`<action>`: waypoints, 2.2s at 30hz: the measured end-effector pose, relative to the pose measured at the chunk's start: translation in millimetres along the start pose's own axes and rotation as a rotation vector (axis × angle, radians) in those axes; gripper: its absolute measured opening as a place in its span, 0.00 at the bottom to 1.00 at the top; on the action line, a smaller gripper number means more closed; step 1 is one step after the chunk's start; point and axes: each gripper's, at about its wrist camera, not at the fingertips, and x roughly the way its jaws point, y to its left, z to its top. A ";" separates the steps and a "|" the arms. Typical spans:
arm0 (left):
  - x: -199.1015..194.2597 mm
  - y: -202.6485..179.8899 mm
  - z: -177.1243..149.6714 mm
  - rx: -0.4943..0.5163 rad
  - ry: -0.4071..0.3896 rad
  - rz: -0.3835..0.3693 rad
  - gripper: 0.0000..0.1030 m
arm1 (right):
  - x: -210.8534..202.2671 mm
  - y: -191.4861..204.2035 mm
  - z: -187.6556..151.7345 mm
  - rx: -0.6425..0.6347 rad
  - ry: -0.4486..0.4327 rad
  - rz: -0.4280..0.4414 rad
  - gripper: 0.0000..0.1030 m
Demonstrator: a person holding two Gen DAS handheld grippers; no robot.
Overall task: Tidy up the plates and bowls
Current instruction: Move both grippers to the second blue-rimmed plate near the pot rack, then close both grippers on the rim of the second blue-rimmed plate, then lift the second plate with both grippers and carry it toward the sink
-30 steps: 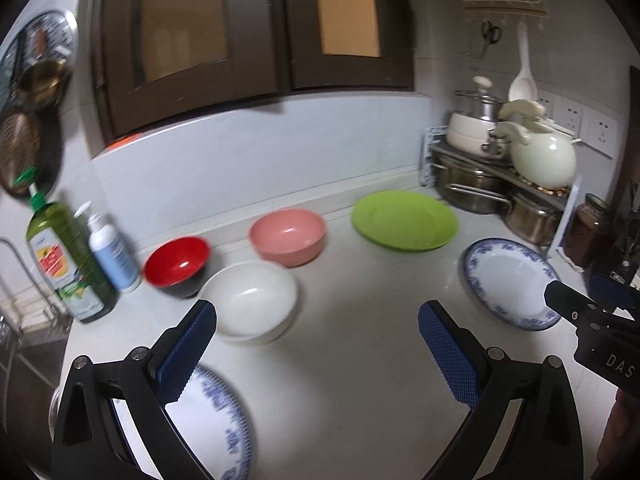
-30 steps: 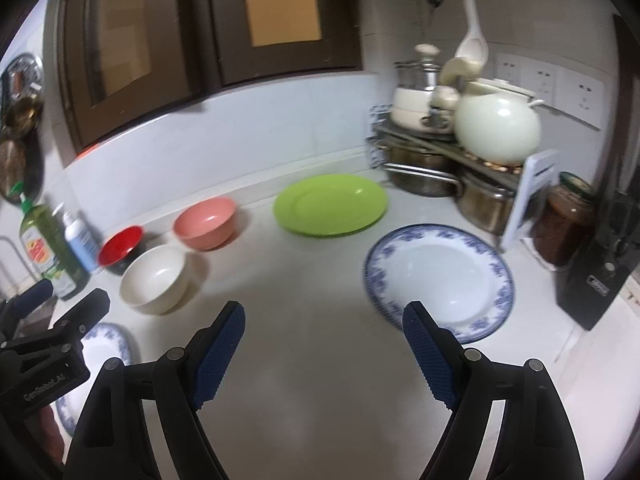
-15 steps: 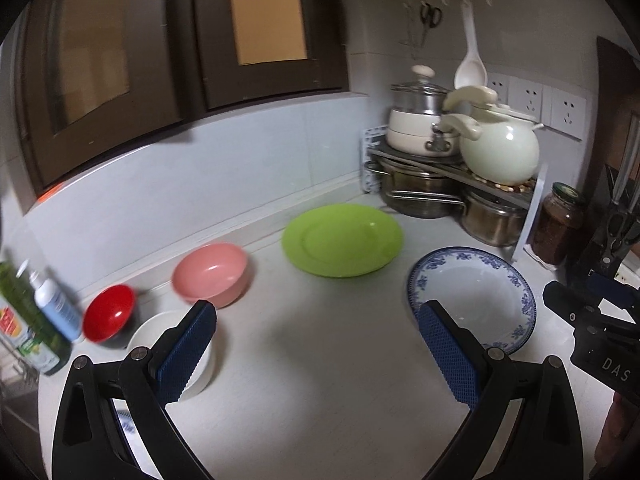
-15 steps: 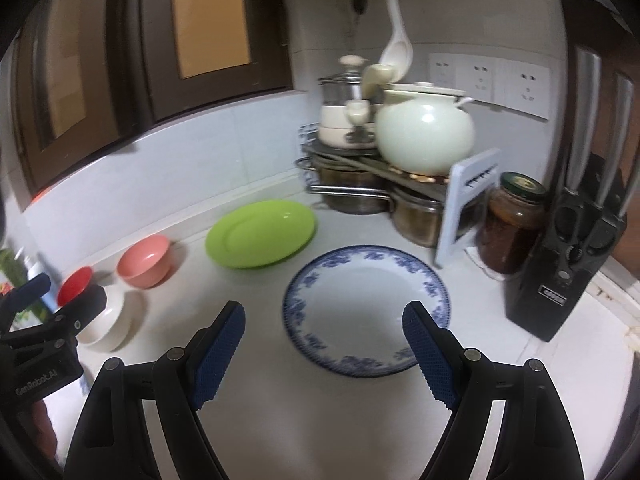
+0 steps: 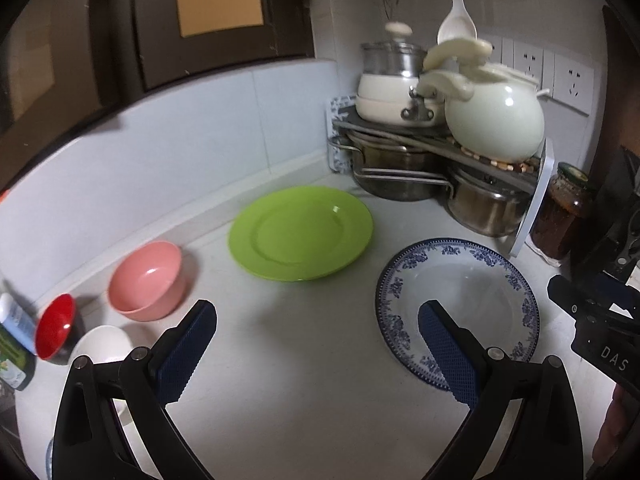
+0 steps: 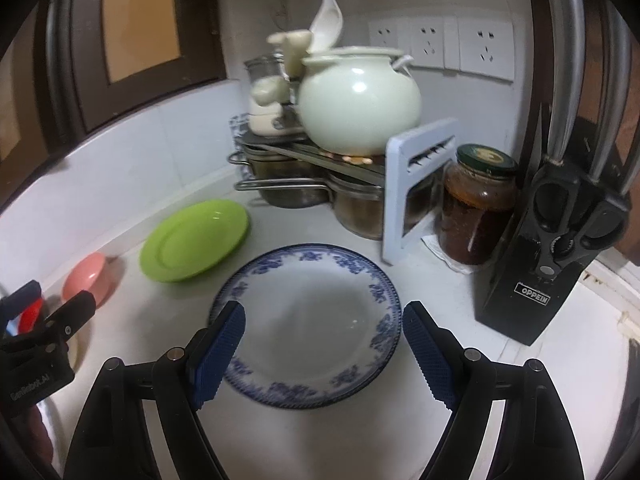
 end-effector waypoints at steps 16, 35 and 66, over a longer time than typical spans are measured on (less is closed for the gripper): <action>87.9 -37.7 -2.7 0.015 0.146 -0.065 0.94 | 80.6 -42.8 -2.2 0.059 0.104 -0.084 0.79; 136.2 -53.9 -4.7 0.013 0.254 -0.108 0.64 | 137.0 -62.5 -13.2 0.091 0.200 -0.100 0.67; 146.5 -57.3 -4.0 -0.032 0.296 -0.174 0.33 | 157.7 -48.6 -8.1 0.003 0.256 -0.061 0.36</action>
